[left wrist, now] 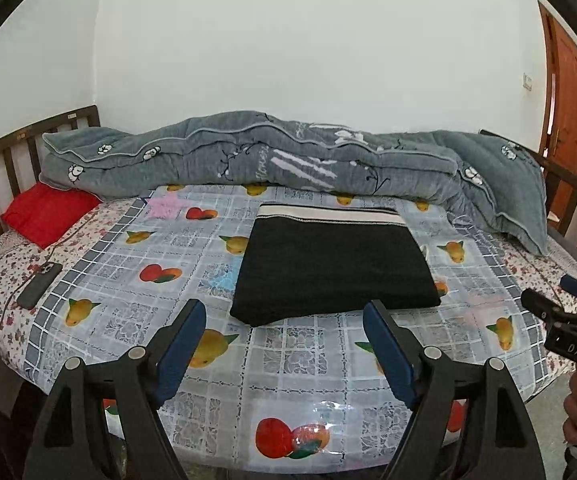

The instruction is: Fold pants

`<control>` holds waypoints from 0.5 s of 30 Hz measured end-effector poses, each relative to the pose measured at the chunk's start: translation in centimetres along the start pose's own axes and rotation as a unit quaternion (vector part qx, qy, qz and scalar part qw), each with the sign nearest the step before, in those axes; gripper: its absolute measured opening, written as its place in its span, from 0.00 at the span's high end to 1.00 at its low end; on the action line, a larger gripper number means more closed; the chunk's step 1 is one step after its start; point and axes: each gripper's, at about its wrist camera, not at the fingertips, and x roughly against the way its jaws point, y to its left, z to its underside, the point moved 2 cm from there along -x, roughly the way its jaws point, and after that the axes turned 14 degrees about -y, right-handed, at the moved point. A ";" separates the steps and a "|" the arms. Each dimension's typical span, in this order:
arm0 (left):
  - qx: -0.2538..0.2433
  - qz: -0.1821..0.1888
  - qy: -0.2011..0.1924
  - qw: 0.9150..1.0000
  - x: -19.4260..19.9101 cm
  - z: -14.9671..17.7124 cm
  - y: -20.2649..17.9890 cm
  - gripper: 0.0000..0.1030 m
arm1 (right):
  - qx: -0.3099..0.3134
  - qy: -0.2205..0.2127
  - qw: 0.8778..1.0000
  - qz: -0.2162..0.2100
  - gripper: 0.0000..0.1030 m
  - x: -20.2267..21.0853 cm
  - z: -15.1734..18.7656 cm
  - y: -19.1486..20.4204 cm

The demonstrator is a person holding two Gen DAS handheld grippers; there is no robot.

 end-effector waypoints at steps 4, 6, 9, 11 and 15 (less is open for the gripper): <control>0.001 -0.001 -0.004 1.000 0.6 -0.1 -0.3 0.23 | -0.008 -0.003 1.000 0.001 0.09 0.9 0.3 -0.2; 0.003 0.001 -0.007 1.000 0.8 0.0 -0.4 0.23 | -0.009 -0.004 1.000 0.003 0.09 1.1 0.4 -0.3; 0.004 0.000 -0.007 1.000 1.0 0.1 -0.5 0.23 | -0.010 -0.004 1.000 0.005 0.09 1.3 0.4 -0.4; 0.005 -0.002 -0.005 1.000 0.9 0.2 -0.4 0.23 | -0.011 -0.005 1.000 0.007 0.09 1.5 0.5 -0.4; 0.009 0.001 -0.003 1.000 1.0 0.4 -0.3 0.23 | -0.012 -0.007 1.000 0.009 0.09 1.8 0.4 -0.7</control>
